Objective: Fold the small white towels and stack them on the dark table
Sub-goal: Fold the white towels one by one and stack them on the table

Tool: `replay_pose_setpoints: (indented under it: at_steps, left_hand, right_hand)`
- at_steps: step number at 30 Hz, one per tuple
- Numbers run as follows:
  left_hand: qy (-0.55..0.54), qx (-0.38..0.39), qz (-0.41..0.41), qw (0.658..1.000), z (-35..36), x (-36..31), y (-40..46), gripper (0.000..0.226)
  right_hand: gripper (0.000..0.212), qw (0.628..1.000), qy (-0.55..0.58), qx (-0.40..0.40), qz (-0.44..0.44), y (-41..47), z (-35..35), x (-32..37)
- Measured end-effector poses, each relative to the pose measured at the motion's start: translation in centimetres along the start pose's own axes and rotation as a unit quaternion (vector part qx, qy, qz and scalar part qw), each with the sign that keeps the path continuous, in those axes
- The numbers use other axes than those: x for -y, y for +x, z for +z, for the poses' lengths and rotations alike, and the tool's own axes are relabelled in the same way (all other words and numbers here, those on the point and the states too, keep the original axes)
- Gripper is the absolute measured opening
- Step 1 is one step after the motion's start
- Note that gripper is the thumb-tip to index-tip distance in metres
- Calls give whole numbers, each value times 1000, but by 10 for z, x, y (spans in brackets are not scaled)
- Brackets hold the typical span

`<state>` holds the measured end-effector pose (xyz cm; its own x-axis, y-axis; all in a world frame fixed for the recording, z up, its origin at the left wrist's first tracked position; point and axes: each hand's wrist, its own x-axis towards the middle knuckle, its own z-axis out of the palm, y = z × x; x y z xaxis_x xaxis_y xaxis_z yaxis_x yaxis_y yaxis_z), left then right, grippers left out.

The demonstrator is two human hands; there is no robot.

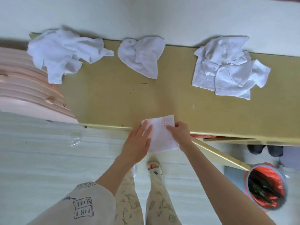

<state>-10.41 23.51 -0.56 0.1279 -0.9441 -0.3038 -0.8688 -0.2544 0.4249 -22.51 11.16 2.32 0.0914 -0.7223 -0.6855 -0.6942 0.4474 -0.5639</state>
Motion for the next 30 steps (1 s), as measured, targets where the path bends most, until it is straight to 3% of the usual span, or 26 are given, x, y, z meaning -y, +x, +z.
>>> replay_pose_setpoints:
  at_steps: [3,6,9,12,14,16,22,27,30]
  left_hand:
    - [-102,-72,-104,987,-9,-11,-38,46]
    - [-194,-126,-215,949,-23,-16,-90,45]
    - [-250,-195,-287,904,-38,-11,-155,41]
    - [-288,-256,-365,847,-44,-2,-230,36]
    - [-306,-309,-407,803,-45,0,-287,33]
    - [-322,-353,-444,758,-42,-2,-350,31]
    - [-312,-473,-530,631,-5,-29,-564,31]
    - [-227,-531,-602,552,30,-66,-737,31]
    - [-237,-530,-646,496,57,-89,-817,39]
  right_hand:
    - [29,987,-86,64,-116,-30,0,16]
    - [21,943,-195,117,-244,-69,11,38]
    - [10,875,-288,163,-353,-116,38,56]
    - [32,797,-348,207,-449,-175,78,65]
    - [29,745,-364,248,-501,-224,108,64]
    - [14,705,-369,299,-526,-279,141,54]
    - [25,557,-373,446,-593,-465,232,-21]
    - [15,413,-392,517,-640,-614,293,-121]
    - [11,343,-385,564,-645,-689,319,-181]
